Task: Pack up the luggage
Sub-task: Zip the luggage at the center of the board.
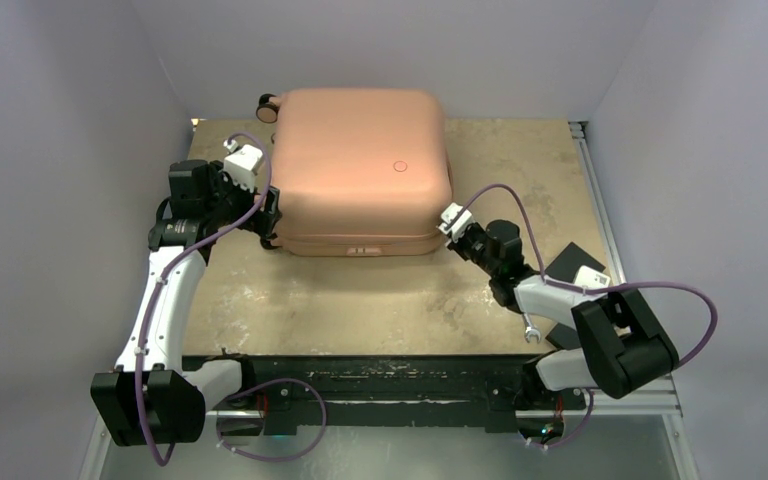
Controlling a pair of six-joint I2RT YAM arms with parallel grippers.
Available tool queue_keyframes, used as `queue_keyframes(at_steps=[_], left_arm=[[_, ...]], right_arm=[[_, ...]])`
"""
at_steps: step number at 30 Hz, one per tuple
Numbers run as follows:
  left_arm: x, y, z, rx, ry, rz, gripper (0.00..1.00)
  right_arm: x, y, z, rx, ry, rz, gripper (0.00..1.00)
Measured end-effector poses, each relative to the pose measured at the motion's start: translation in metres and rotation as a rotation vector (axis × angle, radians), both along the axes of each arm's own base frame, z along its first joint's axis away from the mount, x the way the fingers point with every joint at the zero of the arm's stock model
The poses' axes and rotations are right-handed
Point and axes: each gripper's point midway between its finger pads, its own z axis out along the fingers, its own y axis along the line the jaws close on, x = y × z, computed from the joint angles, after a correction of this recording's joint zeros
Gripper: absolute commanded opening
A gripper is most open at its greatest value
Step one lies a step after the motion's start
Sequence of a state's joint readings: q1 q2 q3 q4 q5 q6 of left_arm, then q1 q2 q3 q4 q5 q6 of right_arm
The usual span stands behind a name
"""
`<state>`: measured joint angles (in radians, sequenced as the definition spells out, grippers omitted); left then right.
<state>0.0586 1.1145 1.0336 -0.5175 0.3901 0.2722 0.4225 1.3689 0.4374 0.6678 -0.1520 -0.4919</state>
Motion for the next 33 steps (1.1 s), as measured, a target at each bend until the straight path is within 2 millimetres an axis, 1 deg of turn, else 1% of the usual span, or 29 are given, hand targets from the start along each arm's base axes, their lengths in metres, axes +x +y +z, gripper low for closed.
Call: queue_keyframes(at_steps=[8, 13, 14, 15, 17, 19, 20, 21, 26, 30, 33], left_arm=[[0.0, 0.0, 0.0, 0.0, 0.0, 0.0, 0.99], [0.0, 0.0, 0.0, 0.0, 0.0, 0.0, 0.99], [0.0, 0.0, 0.0, 0.0, 0.0, 0.0, 0.99], [0.0, 0.0, 0.0, 0.0, 0.0, 0.0, 0.99], [0.0, 0.0, 0.0, 0.0, 0.0, 0.0, 0.99], [0.0, 0.0, 0.0, 0.0, 0.0, 0.0, 0.99], [0.0, 0.0, 0.0, 0.0, 0.0, -0.001, 0.99], [0.0, 0.0, 0.0, 0.0, -0.001, -0.001, 0.99], [-0.001, 0.0, 0.001, 0.001, -0.004, -0.001, 0.99], [-0.001, 0.0, 0.001, 0.003, -0.005, -0.004, 0.99], [0.0, -0.001, 0.001, 0.003, -0.001, -0.009, 0.99]], right_arm=[[0.013, -0.011, 0.012, 0.037, 0.013, -0.039, 0.0], [0.025, -0.026, 0.022, 0.101, 0.039, -0.03, 0.0], [0.028, -0.031, 0.025, 0.11, 0.036, -0.033, 0.06], [0.03, -0.035, 0.027, 0.118, 0.035, -0.034, 0.21], [0.03, -0.04, 0.029, 0.115, 0.032, -0.033, 0.44], [0.029, -0.042, 0.031, 0.097, 0.018, -0.022, 0.63], [0.029, -0.042, 0.035, 0.08, -0.002, -0.007, 0.91], [0.028, -0.042, 0.038, 0.065, -0.016, 0.004, 0.98], [0.021, -0.043, 0.036, -0.061, -0.058, 0.074, 0.99], [0.02, -0.044, 0.038, -0.079, -0.081, 0.076, 0.99], [0.016, -0.042, 0.035, -0.128, -0.091, 0.121, 0.99]])
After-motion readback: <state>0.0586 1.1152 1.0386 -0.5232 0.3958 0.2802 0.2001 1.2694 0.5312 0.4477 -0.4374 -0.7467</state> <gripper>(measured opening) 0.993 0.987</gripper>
